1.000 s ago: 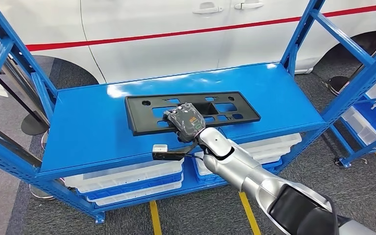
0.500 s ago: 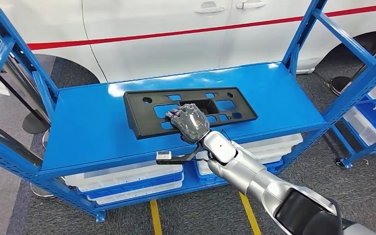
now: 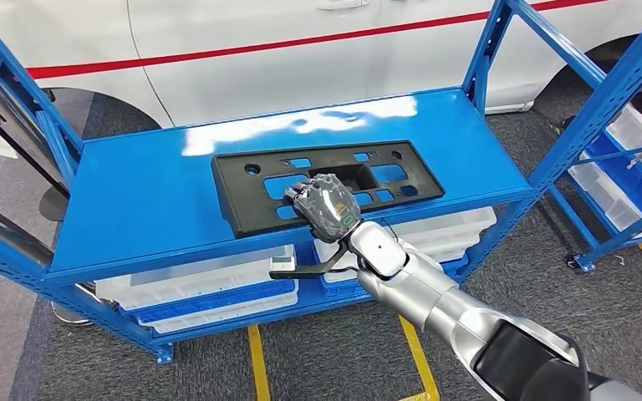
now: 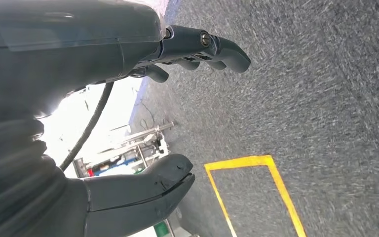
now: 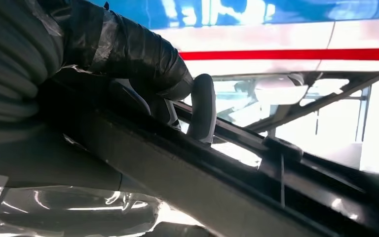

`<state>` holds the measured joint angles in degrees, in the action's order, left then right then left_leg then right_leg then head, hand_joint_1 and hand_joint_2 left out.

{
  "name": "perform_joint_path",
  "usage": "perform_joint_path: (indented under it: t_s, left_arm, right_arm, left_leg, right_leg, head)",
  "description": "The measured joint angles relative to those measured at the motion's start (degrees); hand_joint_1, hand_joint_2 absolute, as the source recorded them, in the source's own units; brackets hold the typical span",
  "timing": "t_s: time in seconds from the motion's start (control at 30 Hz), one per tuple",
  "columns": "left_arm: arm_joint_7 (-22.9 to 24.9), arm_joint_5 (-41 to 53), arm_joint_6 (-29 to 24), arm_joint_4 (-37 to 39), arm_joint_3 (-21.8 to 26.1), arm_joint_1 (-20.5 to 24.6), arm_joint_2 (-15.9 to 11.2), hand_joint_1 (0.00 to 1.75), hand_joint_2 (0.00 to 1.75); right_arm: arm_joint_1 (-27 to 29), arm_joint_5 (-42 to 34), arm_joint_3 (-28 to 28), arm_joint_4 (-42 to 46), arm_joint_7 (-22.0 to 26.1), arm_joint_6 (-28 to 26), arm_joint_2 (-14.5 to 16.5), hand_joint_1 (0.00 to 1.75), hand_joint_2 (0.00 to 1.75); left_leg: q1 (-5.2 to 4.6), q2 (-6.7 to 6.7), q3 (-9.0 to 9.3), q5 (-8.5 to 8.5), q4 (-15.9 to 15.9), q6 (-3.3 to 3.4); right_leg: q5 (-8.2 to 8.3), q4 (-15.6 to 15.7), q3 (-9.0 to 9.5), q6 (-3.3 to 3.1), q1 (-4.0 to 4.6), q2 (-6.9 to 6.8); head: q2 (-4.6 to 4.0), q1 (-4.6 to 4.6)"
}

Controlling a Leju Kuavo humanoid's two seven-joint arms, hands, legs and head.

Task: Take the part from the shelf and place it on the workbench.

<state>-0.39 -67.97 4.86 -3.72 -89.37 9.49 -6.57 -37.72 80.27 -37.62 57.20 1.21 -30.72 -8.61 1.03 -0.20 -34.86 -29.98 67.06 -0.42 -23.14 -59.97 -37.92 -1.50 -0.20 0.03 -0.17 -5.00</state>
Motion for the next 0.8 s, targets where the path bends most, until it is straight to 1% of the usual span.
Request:
perform_joint_path:
  t_s: [0.03,0.07,0.1,0.13,0.17,0.2,0.23,0.27,0.33,0.37,0.4,0.43,0.47,0.5,0.53,0.57,0.6,0.63,0.67,0.7,0.73,0.77,0.8]
  left_arm:
    - [0.0,0.4,-0.2,0.0,0.0,0.2,-0.1,0.00,1.75]
    - [0.0,0.6,-0.3,0.0,0.0,0.4,-0.1,0.00,1.75]
    - [0.0,0.8,-0.4,0.0,0.0,0.7,-0.2,0.00,1.75]
    - [0.0,1.0,-0.5,0.0,0.0,0.8,-0.2,0.00,1.75]
    - [0.0,1.1,-0.5,0.0,0.0,0.9,-0.2,0.00,1.75]
    - [0.0,1.1,-0.5,-0.1,0.0,1.0,-0.2,0.00,1.75]
    - [0.0,1.2,-0.5,-0.1,0.0,1.0,-0.2,0.00,1.75]
    - [0.0,1.1,-0.5,-0.1,-0.1,1.1,-0.2,0.00,1.75]
    - [0.0,0.6,-0.4,-0.1,-0.1,1.1,-0.2,0.00,1.75]
    - [0.0,0.3,-0.4,-0.1,-0.1,0.9,-0.3,0.00,1.75]
    - [-0.1,0.1,-0.3,-0.1,0.0,0.7,-0.5,0.00,1.75]
    - [-0.3,-0.1,-0.3,-0.1,0.0,0.5,-0.6,0.00,1.75]
    - [-0.4,-0.2,-0.2,-0.1,0.0,0.3,-0.7,0.00,1.75]
    - [-0.6,-0.2,-0.2,-0.1,0.0,0.1,-0.8,0.00,1.75]
    - [-0.8,-0.3,-0.3,-0.1,0.0,0.0,-0.8,0.00,1.75]
    - [-1.0,-0.3,-0.3,-0.1,0.0,-0.1,-0.9,0.00,1.75]
    - [-1.1,-0.3,-0.4,-0.1,0.0,-0.2,-1.0,0.00,1.75]
    - [-1.3,-0.3,-0.5,-0.1,0.0,-0.2,-1.0,0.00,1.75]
    - [-1.3,-0.3,-0.5,-0.1,-0.1,-0.3,-1.1,0.00,1.75]
    - [-1.4,-0.2,-0.5,-0.1,-0.1,-0.4,-1.2,0.00,1.75]
    - [-1.5,-0.2,-0.6,-0.1,-0.1,-0.5,-1.2,0.00,1.75]
    - [-1.5,-0.2,-0.5,-0.1,-0.1,-0.6,-1.2,0.00,1.75]
    - [-1.5,-0.2,-0.5,-0.1,-0.1,-0.6,-1.2,0.00,1.75]
  right_arm:
    - [0.0,0.1,0.0,0.5,0.0,0.0,0.0,1.75,1.75]
    - [-0.1,0.2,0.0,1.0,0.0,-0.1,0.0,1.75,1.75]
    - [-0.1,0.3,0.0,1.4,0.0,-0.1,-0.1,1.75,1.75]
    - [-0.1,0.4,0.0,1.8,0.0,-0.1,-0.1,1.75,1.75]
    - [-0.1,0.6,0.0,2.1,0.0,-0.1,-0.1,1.75,1.75]
    - [-0.2,0.7,0.0,2.3,0.0,-0.1,-0.2,1.75,1.75]
    - [-0.2,0.9,0.0,2.5,0.0,-0.2,-0.3,1.75,1.75]
    - [-0.3,1.1,0.0,2.5,0.1,-0.3,-0.4,1.75,1.75]
    - [-0.4,1.7,-0.1,2.6,0.1,-0.5,-0.4,1.75,1.75]
    - [-0.4,2.1,-0.2,2.6,0.1,-0.6,-0.1,1.75,1.75]
    - [-0.3,2.5,-0.4,2.6,0.0,-0.7,0.2,1.75,1.75]
    - [-0.3,2.9,-0.6,2.6,-0.2,-0.7,0.5,1.75,1.75]
    - [-0.3,3.2,-0.7,2.7,-0.5,-0.7,0.9,1.75,1.75]
    - [-0.3,3.4,-0.8,3.0,-0.8,-0.7,1.2,1.75,1.75]
    - [-0.4,3.4,-1.0,3.3,-1.0,-0.7,1.4,1.75,1.75]
    - [-0.3,3.3,-1.1,3.8,-1.1,-0.7,1.6,1.75,1.75]
    - [-0.3,3.2,-1.3,4.3,-1.1,-0.8,1.7,1.75,1.75]
    - [-0.3,3.1,-1.4,4.7,-1.1,-0.8,1.8,1.75,1.75]
    - [-0.3,3.0,-1.5,5.0,-1.1,-0.8,1.8,1.75,1.75]
    - [-0.3,2.9,-1.6,5.3,-1.1,-0.8,1.9,1.75,1.75]
    - [-0.3,2.8,-1.7,5.5,-1.1,-0.8,1.9,1.75,1.75]
    - [-0.3,2.7,-1.7,5.7,-1.1,-0.8,2.0,1.75,1.75]
    - [-0.4,2.5,-1.8,5.9,-1.1,-0.8,2.1,1.75,1.75]
  left_leg:
    - [-0.27,0.02,2.66,0.49,-3.8,0.41]
    - [-0.56,0.02,4.40,0.63,-6.5,0.75]
    - [-0.82,0.03,5.14,0.51,-8.0,0.96]
    - [-0.98,0.02,5.13,0.82,-8.4,1.05]
    - [-0.90,0.05,4.88,1.37,-8.8,1.33]
    - [-0.77,0.17,4.67,2.02,-9.2,1.63]
    - [-0.59,0.33,4.31,2.82,-9.5,2.09]
    - [-0.40,0.49,3.78,3.64,-9.9,2.42]
    - [-0.40,0.62,2.23,4.95,-9.9,2.76]
    - [-0.40,0.63,1.37,5.54,-9.8,2.67]
    - [-0.39,0.65,0.51,6.10,-9.7,2.57]
    - [-0.36,0.66,-0.36,6.62,-9.5,2.42]
    - [-0.32,0.67,-1.21,7.08,-9.2,2.21]
    - [-0.28,0.67,-2.01,7.48,-8.9,1.94]
    - [-0.31,0.65,-2.71,7.85,-8.5,1.61]
    - [-0.36,0.62,-3.17,8.23,-8.2,1.24]
    - [-0.42,0.58,-3.44,8.66,-8.1,0.85]
    - [-0.46,0.52,-3.58,9.14,-8.2,0.46]
    - [-0.42,0.42,-3.65,9.63,-8.3,0.06]
    - [-0.32,0.32,-3.97,9.52,-8.2,-0.29]
    - [-0.22,0.23,-4.51,8.41,-7.4,-0.61]
    - [-0.12,0.16,-5.29,6.26,-5.7,-0.88]
    - [-0.04,0.16,-6.29,3.27,-2.7,-1.07]
  right_leg:
    - [0.37,-0.1,-0.34,0.19,0.06,-0.02]
    - [0.74,-0.1,-0.52,0.47,0.05,-0.07]
    - [1.12,-0.1,-0.60,0.81,-0.03,-0.13]
    - [1.56,0.1,-0.63,1.19,-0.08,-0.17]
    - [1.94,0.3,-0.68,1.57,-0.09,-0.17]
    - [1.66,0.1,-0.90,1.91,-0.12,-0.10]
    - [0.36,-0.7,-1.33,2.20,-0.14,-0.01]
    - [-1.94,-2.7,-2.04,2.46,-0.19,0.06]
    - [-7.55,-9.3,-3.74,2.86,-0.47,0.07]
    - [-9.11,-12.5,-4.25,3.05,-0.61,0.04]
    - [-9.37,-14.5,-4.14,3.20,-0.74,0.03]
    - [-8.49,-14.7,-3.14,3.31,-0.87,0.01]
    - [-7.01,-12.8,-1.11,3.36,-0.99,-0.01]
    - [-6.14,-9.3,1.63,3.34,-1.11,-0.01]
    - [-5.99,-5.3,4.36,3.21,-1.05,0.01]
    - [-6.21,-2.3,6.31,2.93,-0.93,0.06]
    - [-6.76,-0.4,7.33,2.58,-0.77,0.13]
    - [-6.78,0.1,7.46,2.14,-0.56,0.18]
    - [-6.29,0.1,7.06,1.61,-0.58,0.17]
    - [-5.76,0.3,6.68,1.08,-0.63,0.05]
    - [-5.07,0.5,6.13,0.48,-0.69,-0.07]
    - [-4.29,0.7,5.46,-0.02,-0.77,-0.18]
    - [-3.54,0.8,4.73,-0.37,-0.73,-0.24]
  head:
    - [0.00,-0.01]
    - [0.00,-0.01]
    - [0.00,-0.01]
    - [0.00,-0.01]
    - [0.00,0.00]
    - [0.00,-0.01]
    - [0.00,-0.02]
    - [0.00,-0.03]
    - [0.00,-0.04]
    - [0.00,-0.04]
    - [0.00,-0.03]
    - [0.00,-0.04]
    - [0.00,-0.03]
    - [0.00,-0.03]
    - [0.00,-0.03]
    - [0.00,-0.02]
    - [0.00,-0.01]
    - [0.00,-0.02]
    - [0.00,-0.02]
    - [0.00,-0.02]
    - [0.00,-0.02]
    - [0.00,-0.01]
    - [0.00,0.00]
